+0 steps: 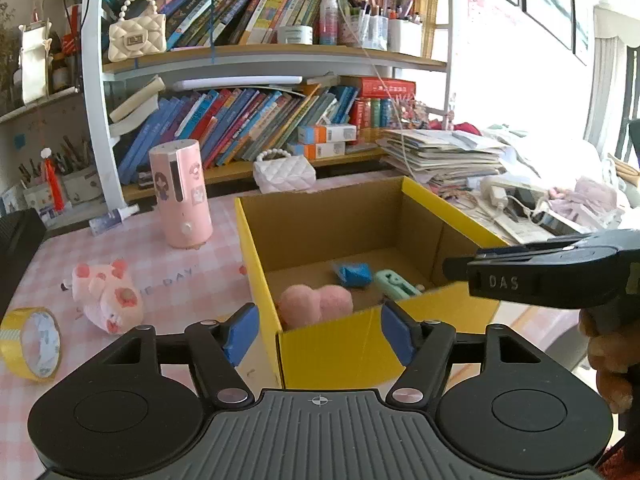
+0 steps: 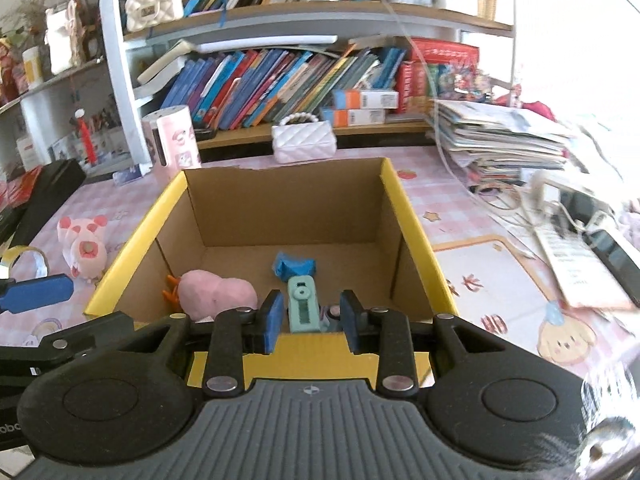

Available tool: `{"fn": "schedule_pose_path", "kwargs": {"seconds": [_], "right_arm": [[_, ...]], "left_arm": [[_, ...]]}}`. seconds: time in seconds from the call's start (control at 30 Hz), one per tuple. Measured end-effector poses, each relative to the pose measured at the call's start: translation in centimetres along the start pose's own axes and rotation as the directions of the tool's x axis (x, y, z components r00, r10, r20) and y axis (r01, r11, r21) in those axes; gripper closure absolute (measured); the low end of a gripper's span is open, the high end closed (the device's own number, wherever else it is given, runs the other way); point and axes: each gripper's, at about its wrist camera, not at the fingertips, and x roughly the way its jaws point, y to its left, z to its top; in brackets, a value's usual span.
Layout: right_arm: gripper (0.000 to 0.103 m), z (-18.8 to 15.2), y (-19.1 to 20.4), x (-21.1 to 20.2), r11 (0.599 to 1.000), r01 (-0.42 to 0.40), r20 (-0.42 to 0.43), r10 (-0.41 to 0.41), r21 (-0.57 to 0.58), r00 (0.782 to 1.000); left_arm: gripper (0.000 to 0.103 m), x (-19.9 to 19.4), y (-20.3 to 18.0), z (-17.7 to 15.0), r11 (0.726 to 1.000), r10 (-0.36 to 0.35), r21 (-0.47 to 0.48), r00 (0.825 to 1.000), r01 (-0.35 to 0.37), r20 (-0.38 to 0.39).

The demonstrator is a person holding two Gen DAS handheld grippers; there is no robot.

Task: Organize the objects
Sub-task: 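Lower the card box and green dispenser into the yellow box and open both tools, then withdraw both tools from the yellow box back toward the tape and pig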

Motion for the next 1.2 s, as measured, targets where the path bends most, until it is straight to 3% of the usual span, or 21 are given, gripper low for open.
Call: {"fn": "schedule_pose_path", "kwargs": {"seconds": [0.1,0.43,0.8,1.2], "right_arm": [[0.074,-0.7,0.5,-1.6,1.0,0.019,0.015,-0.019,0.012,1.0],[0.073,-4.3,2.7,-4.0,0.996,0.064,-0.07,-0.06,0.057,0.996],[0.06,-7.7,5.1,-6.2,0.992,0.111,-0.119,-0.104,0.057,0.987],[0.055,-10.0,7.1,-7.1,0.993,0.098,-0.176,-0.086,0.058,0.981]], "left_arm": [[0.034,-1.0,0.1,-0.5,1.0,-0.017,0.012,1.0,0.017,0.001],[0.03,-3.5,0.8,-3.1,0.998,-0.043,0.033,0.997,0.045,-0.058],[0.029,-5.4,1.8,-6.0,0.998,-0.045,0.035,0.988,0.051,-0.146],[0.022,-7.1,3.0,-8.1,0.999,-0.032,0.032,0.981,0.039,-0.19]]}}
